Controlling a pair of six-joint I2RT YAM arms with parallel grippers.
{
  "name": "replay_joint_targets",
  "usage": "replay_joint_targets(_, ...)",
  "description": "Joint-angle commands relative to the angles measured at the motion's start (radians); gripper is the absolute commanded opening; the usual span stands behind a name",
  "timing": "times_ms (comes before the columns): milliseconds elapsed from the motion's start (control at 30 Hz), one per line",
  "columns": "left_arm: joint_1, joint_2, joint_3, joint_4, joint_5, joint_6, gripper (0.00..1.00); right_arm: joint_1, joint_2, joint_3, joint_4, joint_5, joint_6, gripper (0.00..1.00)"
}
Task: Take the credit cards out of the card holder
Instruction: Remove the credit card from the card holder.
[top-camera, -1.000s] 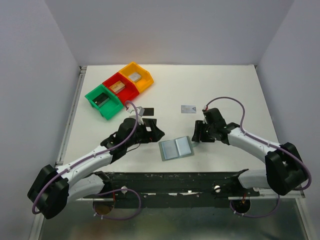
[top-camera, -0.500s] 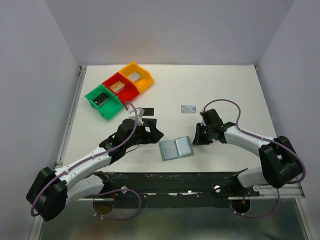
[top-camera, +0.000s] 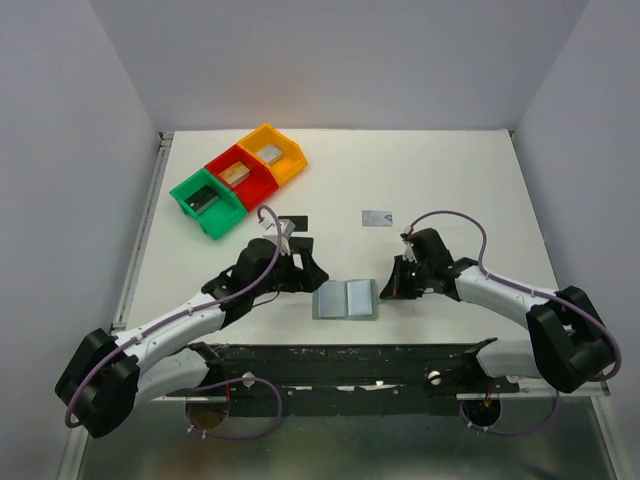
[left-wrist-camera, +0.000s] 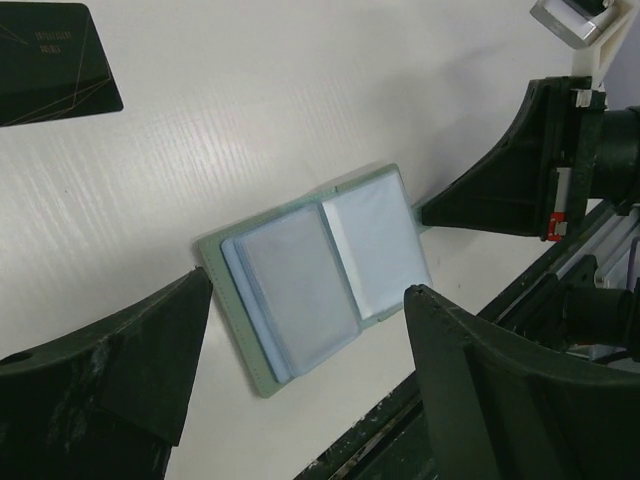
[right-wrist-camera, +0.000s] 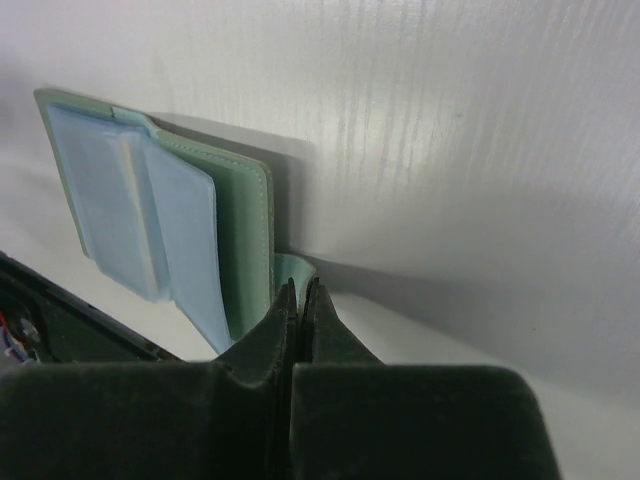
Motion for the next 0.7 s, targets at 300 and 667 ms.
replay_joint_targets(300, -0.007, 0.187, 0.089, 0.027, 0.225, 0.084, 0.8, 0.011, -0.041, -0.03, 0.065, -0.059, 0.042, 0.0)
replay_joint_targets(667, -0.014, 0.313, 0.143, -0.032, 0.225, 0.099, 0.63, 0.011, -0.033, -0.027, 0.075, -0.075, 0.045, 0.0)
